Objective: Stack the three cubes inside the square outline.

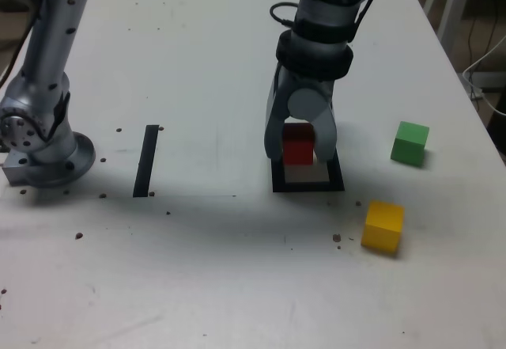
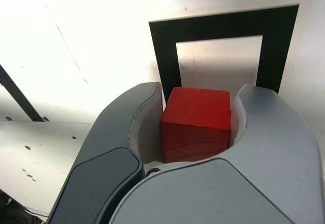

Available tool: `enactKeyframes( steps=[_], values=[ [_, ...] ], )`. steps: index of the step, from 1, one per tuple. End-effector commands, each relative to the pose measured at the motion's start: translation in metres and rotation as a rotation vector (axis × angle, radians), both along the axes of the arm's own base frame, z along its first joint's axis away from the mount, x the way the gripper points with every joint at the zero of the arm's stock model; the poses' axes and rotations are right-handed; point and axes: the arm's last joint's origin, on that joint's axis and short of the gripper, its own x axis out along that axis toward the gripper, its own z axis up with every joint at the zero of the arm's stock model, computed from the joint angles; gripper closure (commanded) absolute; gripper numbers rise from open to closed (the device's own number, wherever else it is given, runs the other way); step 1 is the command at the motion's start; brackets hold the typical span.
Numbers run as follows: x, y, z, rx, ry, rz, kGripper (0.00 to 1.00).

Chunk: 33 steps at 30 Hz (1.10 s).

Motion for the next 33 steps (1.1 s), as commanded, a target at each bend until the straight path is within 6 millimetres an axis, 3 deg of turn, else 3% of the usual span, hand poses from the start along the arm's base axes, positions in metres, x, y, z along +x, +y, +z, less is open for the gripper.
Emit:
enactKeyframes(
  steps=[1,22,24,29,31,33],
  values=[
    [0.000,-0.002,-0.001,-0.004,-0.003,0.000,0.71],
    [0.011,0.014,-0.026,0.000,0.020,0.019,0.70],
    [0.012,0.015,-0.028,-0.001,0.020,0.019,0.60],
    [0.012,0.017,-0.030,-0.006,0.018,0.015,0.11],
    [0.011,0.017,-0.030,-0.008,0.018,0.015,0.03],
    [0.010,0.016,-0.030,-0.008,0.016,0.015,0.01]
  ],
)
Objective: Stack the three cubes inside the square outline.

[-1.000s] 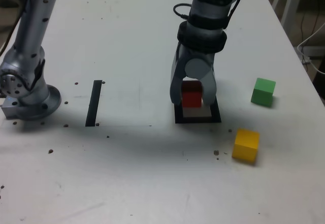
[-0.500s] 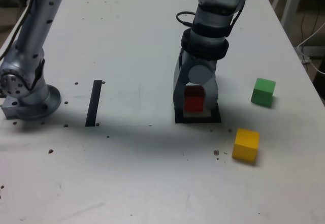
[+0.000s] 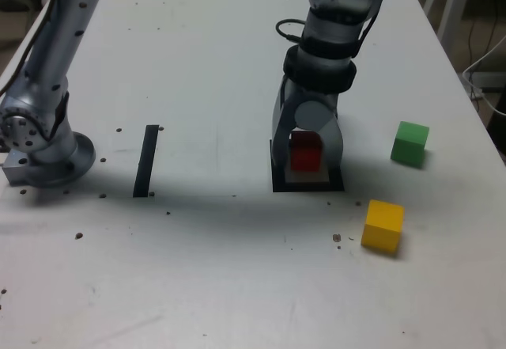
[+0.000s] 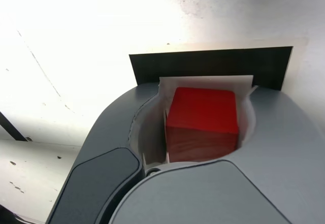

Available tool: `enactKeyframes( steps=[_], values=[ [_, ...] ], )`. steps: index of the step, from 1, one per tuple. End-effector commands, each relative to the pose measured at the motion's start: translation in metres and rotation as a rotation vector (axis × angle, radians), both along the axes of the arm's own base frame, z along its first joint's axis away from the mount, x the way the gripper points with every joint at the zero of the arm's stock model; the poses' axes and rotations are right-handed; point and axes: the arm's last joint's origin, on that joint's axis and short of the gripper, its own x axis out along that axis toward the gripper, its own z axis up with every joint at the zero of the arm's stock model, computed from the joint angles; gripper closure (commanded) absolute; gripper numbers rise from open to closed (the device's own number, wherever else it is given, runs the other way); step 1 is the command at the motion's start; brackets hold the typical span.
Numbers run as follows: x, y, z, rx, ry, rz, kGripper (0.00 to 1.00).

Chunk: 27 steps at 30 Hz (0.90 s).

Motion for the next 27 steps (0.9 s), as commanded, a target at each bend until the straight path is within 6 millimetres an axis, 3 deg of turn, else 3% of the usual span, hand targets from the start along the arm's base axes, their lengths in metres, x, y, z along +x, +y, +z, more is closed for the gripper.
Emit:
enactKeyframes(
  steps=[1,7,16,22,27],
  values=[
    [-0.001,0.000,0.000,-0.001,-0.003,-0.001,0.01],
    [-0.011,0.000,0.010,0.023,-0.026,0.007,0.01],
    [-0.031,-0.015,0.054,0.133,-0.118,-0.015,0.01],
    [-0.027,-0.039,0.077,0.163,-0.153,-0.086,0.01],
    [-0.014,-0.063,0.080,0.164,-0.146,-0.142,0.01]
  ],
)
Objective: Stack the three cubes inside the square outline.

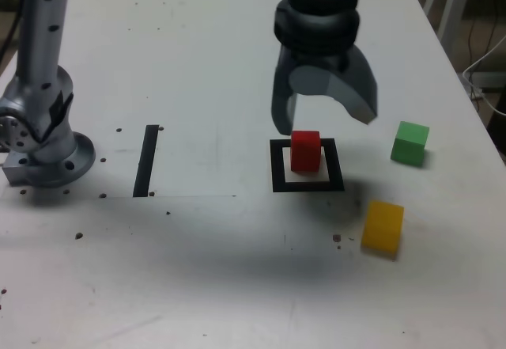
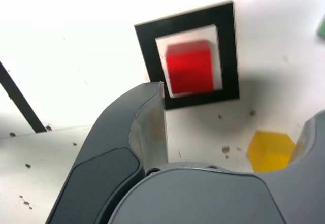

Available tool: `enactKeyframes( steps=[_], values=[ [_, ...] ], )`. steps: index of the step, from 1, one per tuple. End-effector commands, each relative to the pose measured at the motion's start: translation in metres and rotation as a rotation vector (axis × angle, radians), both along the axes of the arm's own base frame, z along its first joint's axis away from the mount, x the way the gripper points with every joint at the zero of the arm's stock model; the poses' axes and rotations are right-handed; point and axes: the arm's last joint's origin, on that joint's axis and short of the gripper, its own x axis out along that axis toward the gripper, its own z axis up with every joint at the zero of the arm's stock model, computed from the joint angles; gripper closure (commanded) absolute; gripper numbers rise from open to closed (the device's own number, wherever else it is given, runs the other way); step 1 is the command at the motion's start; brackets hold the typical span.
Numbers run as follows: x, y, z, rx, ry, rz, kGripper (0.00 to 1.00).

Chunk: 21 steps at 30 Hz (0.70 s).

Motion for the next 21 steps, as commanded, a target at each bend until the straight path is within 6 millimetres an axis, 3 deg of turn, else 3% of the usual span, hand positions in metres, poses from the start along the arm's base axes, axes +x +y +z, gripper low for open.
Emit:
enactKeyframes(
  steps=[1,13,21],
  values=[
    [0.009,-0.012,-0.005,-0.001,0.016,-0.024,0.01],
    [0.049,-0.075,-0.017,-0.039,0.059,-0.143,0.01],
    [0.064,-0.092,-0.040,-0.094,0.097,-0.172,0.01]
  ],
)
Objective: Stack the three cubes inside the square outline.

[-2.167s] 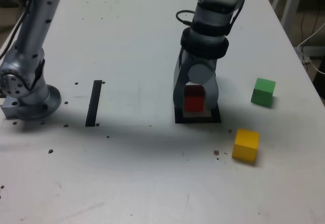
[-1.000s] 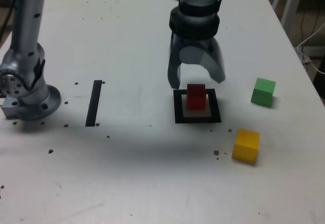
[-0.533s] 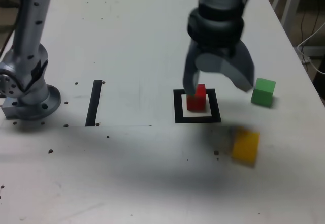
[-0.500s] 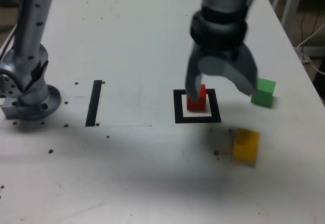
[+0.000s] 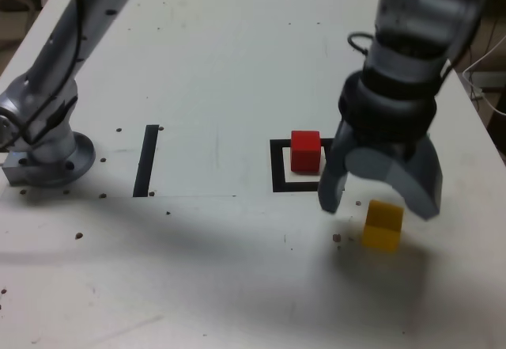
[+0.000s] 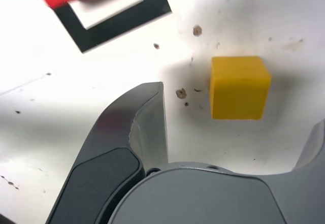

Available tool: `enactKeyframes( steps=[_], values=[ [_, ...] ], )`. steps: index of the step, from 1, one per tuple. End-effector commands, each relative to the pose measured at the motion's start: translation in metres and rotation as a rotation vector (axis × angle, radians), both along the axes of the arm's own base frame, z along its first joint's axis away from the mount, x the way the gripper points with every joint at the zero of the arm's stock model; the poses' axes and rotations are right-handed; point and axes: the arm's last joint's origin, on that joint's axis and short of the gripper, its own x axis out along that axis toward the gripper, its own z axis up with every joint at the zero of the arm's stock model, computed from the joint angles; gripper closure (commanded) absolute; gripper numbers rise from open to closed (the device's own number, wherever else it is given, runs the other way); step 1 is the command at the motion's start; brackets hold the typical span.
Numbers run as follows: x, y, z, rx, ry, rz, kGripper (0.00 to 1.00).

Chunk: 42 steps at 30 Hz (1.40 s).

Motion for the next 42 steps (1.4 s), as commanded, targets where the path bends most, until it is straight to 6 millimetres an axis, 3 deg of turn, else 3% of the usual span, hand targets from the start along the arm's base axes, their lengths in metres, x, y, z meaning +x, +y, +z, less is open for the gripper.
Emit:
enactKeyframes(
  steps=[1,6,9,12,16,19,36,42],
  values=[
    [0.004,-0.002,-0.009,-0.014,0.018,-0.007,0.02],
    [0.012,-0.007,-0.025,-0.046,0.051,-0.022,0.04],
    [0.015,-0.008,-0.033,-0.056,0.070,-0.025,0.11],
    [0.015,-0.007,-0.039,-0.053,0.091,-0.018,0.27],
    [0.016,-0.007,-0.043,-0.044,0.098,-0.012,0.56],
    [0.018,-0.007,-0.045,-0.042,0.092,-0.015,0.70],
    [0.019,-0.007,-0.045,-0.040,0.092,-0.017,0.72],
    [0.011,-0.001,-0.027,-0.004,0.074,-0.015,0.72]
  ],
)
